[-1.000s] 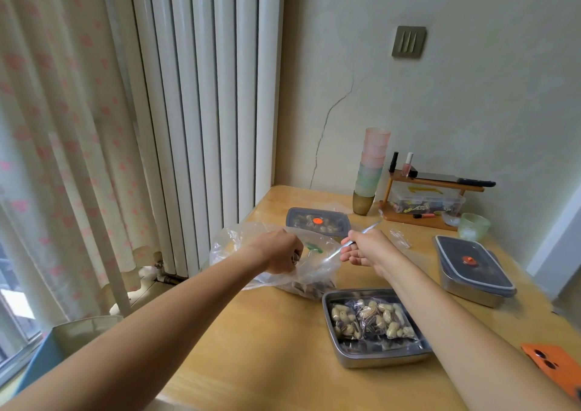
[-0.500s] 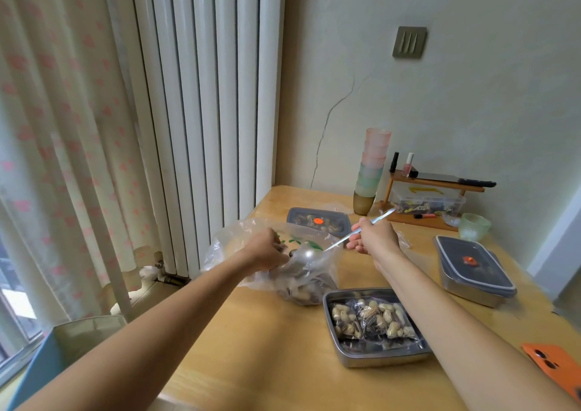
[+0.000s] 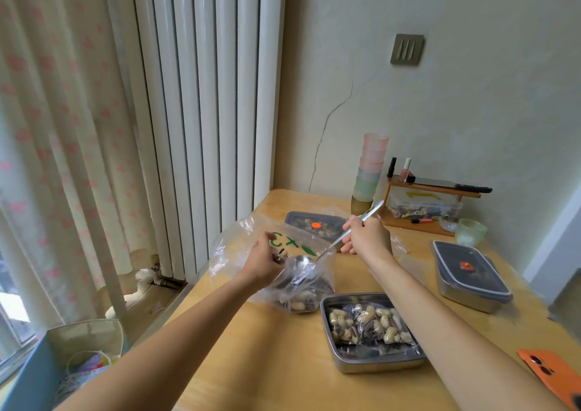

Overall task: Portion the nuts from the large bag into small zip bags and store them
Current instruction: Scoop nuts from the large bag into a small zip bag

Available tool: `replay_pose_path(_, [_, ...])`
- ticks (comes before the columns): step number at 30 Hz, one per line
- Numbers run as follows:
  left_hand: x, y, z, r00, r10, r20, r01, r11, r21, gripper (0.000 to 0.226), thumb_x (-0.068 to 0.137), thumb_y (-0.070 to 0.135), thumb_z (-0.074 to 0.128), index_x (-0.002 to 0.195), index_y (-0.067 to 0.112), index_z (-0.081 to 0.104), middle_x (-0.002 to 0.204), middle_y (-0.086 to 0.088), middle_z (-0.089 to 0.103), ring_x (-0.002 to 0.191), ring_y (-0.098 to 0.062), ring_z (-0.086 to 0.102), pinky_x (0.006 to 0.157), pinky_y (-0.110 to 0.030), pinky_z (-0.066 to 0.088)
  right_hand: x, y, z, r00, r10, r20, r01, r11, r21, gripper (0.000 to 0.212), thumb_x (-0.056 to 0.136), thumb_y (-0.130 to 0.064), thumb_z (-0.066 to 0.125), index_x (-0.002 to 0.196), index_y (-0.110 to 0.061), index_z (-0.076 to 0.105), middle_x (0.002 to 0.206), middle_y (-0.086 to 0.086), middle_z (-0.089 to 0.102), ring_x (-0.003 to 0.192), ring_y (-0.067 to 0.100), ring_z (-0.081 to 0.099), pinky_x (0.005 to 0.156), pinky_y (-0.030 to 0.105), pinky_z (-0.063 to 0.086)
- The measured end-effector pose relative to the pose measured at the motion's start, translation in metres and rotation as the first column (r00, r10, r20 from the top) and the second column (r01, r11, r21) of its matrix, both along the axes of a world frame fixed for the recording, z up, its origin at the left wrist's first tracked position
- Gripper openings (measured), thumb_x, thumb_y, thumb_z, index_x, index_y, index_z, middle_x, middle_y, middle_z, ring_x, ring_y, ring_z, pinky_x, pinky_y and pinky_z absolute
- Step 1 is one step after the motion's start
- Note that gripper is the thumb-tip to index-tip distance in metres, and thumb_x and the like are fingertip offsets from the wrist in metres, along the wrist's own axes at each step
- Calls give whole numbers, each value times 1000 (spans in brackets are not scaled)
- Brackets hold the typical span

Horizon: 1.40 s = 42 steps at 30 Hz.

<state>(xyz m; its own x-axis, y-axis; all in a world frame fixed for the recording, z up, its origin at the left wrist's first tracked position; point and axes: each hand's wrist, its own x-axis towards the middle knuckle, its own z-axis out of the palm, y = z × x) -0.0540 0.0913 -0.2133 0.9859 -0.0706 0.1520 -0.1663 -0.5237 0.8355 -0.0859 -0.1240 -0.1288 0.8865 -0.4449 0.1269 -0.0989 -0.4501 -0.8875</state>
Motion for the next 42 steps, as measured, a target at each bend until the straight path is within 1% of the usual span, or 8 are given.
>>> replay_pose_path(5, [-3, 1, -6, 981, -29, -193, -16, 974, -228, 58, 95, 11, 67, 130, 18, 21, 76, -2, 46, 67, -12, 45, 58, -19, 43, 1, -3, 0, 999, -20, 27, 20, 1000, 14, 32, 108, -23, 40, 98, -11, 68, 74, 9, 75, 47, 13, 67, 46, 18, 46])
replay_pose_path(8, [-1, 2, -9, 989, 24, -146, -72, 939, -337, 65, 91, -3, 63, 141, 14, 24, 76, -4, 49, 71, -16, 52, 66, -26, 48, 1, -4, -1, 1000, -23, 18, 23, 1000, 6, 32, 108, -24, 41, 98, -10, 68, 74, 10, 75, 46, 12, 67, 45, 18, 47])
replay_pose_path(11, [-3, 5, -6, 997, 3, -73, -37, 886, -462, 66, 88, -10, 62, 137, 22, 31, 90, -11, 56, 73, -19, 57, 56, -29, 50, 0, -4, -2, 1000, 17, -20, -17, 1000, 2, 35, 109, -26, 42, 97, -8, 69, 75, 12, 75, 46, 12, 66, 41, 16, 45])
replay_pose_path(18, [-10, 12, -13, 988, -152, -10, 142, 942, -303, 61, 86, -12, 56, 133, 24, 39, 100, -9, 54, 76, -14, 51, 56, -21, 46, 4, 1, -13, 960, 203, -192, -162, 964, 209, 34, 109, -26, 44, 104, -2, 67, 75, 14, 71, 56, 21, 68, 50, 24, 50])
replay_pose_path(26, [-6, 17, -9, 999, -26, 19, 31, 954, -298, 34, 89, 5, 68, 118, 18, 55, 104, -9, 66, 74, -17, 59, 57, -24, 50, 11, -15, -33, 946, 113, -305, 3, 935, 355, 25, 104, -28, 60, 107, -3, 62, 83, 11, 65, 54, 16, 59, 41, 19, 40])
replay_pose_path(34, [-1, 24, -5, 995, -93, 25, 96, 981, -167, 44, 87, 5, 70, 124, 17, 49, 101, -8, 66, 85, -17, 63, 70, -33, 59, -7, -1, -22, 969, 8, -246, -30, 996, -88, 48, 103, -41, 57, 75, -6, 75, 57, 0, 65, 44, 15, 51, 47, 22, 40])
replay_pose_path(39, [-4, 22, 0, 995, -95, 40, 101, 979, -178, 46, 89, 7, 74, 125, 15, 47, 101, -7, 67, 87, -14, 65, 66, -26, 58, -12, 39, -13, 900, 421, -111, -435, 860, -268, 19, 101, -28, 61, 87, -22, 73, 77, -7, 72, 62, 7, 61, 60, 28, 53])
replay_pose_path(42, [-8, 24, 0, 991, -121, 56, 127, 984, -122, 49, 88, 9, 74, 127, 15, 45, 102, -6, 68, 90, -15, 66, 70, -26, 58, -16, 66, -15, 809, 577, -109, -571, 731, -373, 14, 98, -25, 62, 100, -35, 71, 93, -14, 69, 73, 0, 60, 65, 21, 48])
